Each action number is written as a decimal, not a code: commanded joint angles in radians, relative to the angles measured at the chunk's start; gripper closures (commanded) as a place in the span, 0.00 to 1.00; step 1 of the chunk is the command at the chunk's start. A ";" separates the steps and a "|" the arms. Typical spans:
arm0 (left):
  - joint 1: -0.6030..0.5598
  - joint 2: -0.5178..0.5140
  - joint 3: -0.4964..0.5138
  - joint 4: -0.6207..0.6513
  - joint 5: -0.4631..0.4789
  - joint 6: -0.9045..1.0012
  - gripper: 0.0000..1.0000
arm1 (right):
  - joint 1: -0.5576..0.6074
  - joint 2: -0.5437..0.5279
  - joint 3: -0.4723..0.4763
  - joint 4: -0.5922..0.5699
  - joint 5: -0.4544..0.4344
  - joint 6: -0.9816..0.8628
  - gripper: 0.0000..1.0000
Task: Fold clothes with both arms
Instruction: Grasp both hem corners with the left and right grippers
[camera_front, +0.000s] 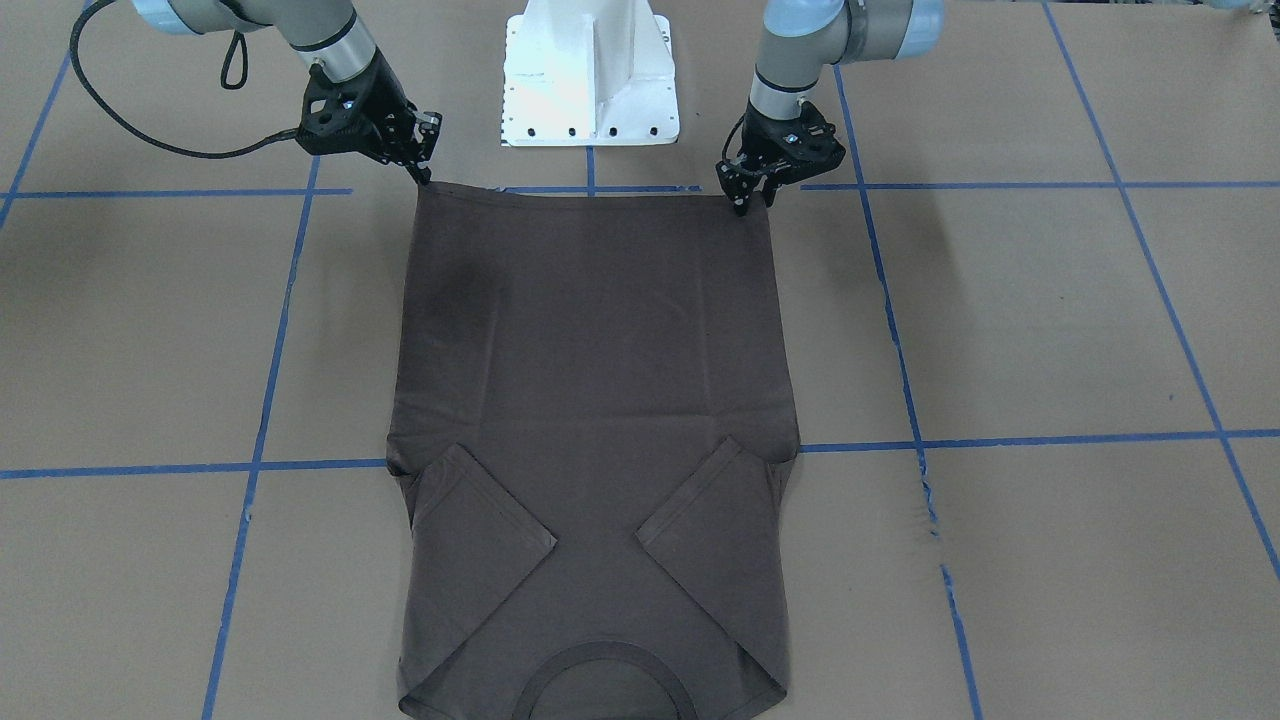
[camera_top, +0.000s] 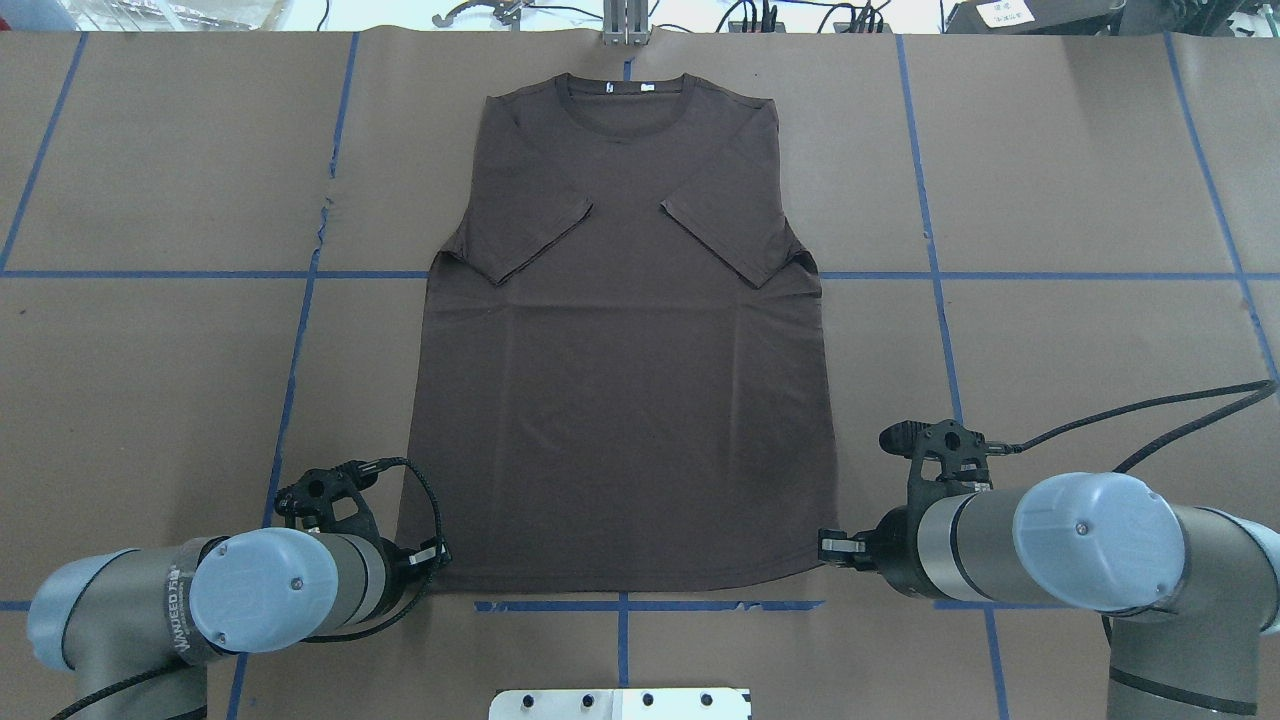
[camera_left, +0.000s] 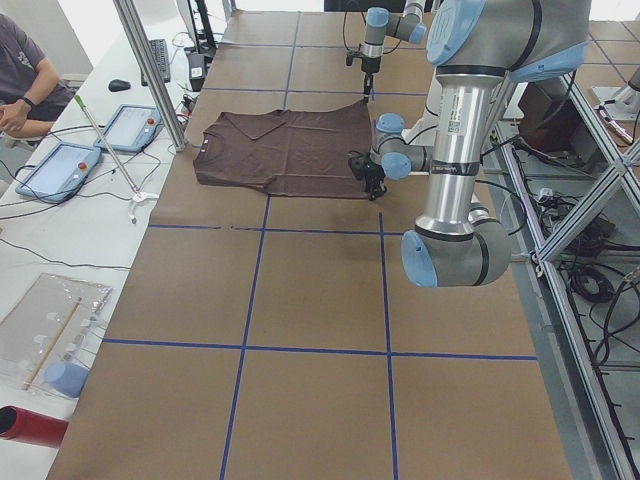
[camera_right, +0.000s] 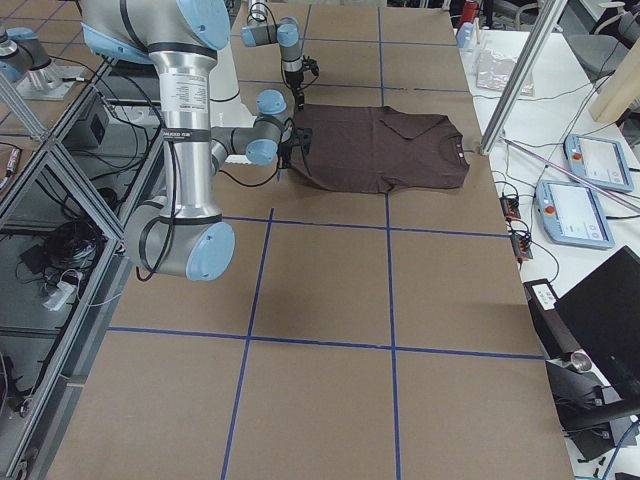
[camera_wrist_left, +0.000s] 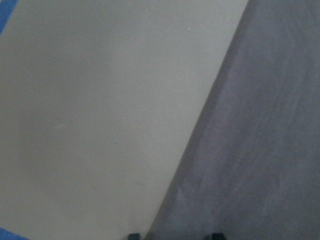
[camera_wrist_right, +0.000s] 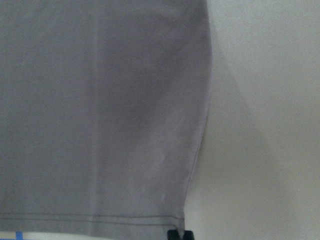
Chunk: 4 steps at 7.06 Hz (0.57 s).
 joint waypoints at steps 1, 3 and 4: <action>0.000 -0.001 0.000 0.001 -0.002 0.000 1.00 | 0.000 -0.001 -0.002 0.000 0.000 0.000 1.00; 0.000 -0.001 -0.007 0.001 -0.002 0.002 1.00 | 0.000 0.000 0.000 0.000 0.000 0.000 1.00; -0.001 -0.001 -0.015 0.001 -0.005 0.005 1.00 | 0.000 0.000 0.000 0.000 0.000 0.000 1.00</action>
